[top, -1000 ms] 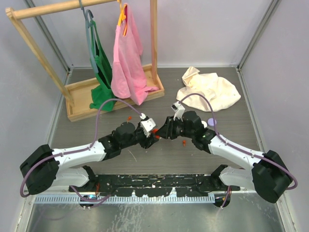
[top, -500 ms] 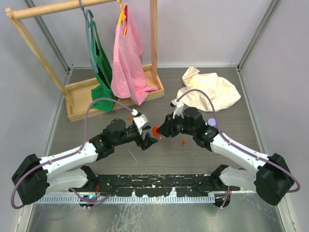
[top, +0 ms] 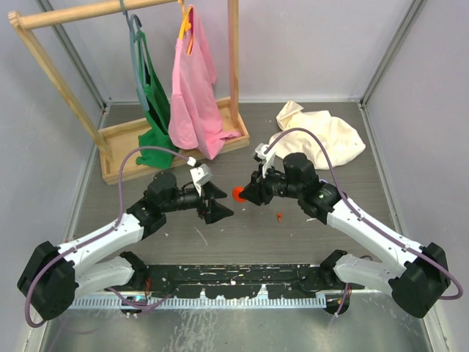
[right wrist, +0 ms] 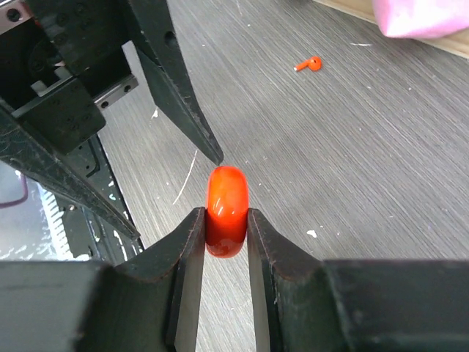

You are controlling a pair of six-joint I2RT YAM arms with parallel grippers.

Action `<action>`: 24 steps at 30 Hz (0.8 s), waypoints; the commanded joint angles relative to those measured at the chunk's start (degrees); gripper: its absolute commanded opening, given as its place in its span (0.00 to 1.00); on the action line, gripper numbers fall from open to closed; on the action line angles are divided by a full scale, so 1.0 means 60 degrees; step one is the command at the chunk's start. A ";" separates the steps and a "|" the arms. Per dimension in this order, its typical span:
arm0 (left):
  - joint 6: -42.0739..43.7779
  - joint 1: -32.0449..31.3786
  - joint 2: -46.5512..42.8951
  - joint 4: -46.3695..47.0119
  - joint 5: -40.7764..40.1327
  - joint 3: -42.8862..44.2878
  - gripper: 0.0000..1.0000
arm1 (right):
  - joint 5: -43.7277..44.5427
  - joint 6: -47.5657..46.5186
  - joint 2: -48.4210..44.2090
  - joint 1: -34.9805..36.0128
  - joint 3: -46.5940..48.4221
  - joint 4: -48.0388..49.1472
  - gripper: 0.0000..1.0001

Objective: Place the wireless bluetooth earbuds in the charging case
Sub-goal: Pick up the charging case at the center of the board.

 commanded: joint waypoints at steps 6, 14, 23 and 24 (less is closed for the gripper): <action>-0.0897 0.0092 0.0197 0.2393 0.0959 -0.0351 0.69 | -0.1607 -0.1660 0.0239 -0.0033 0.1259 -0.0888 0.06; -0.1376 0.0101 0.0219 0.3658 0.0981 -0.0726 0.68 | -0.2582 -0.2029 0.0526 -0.0032 0.1524 -0.1089 0.07; -0.1776 0.0097 0.0545 0.4277 0.1439 -0.0845 0.55 | -0.3192 -0.2245 0.0446 -0.0028 0.1542 -0.1067 0.09; -0.1846 0.0092 0.0589 0.4402 0.1466 -0.0864 0.54 | -0.3230 -0.2257 0.0431 -0.0027 0.1540 -0.1069 0.09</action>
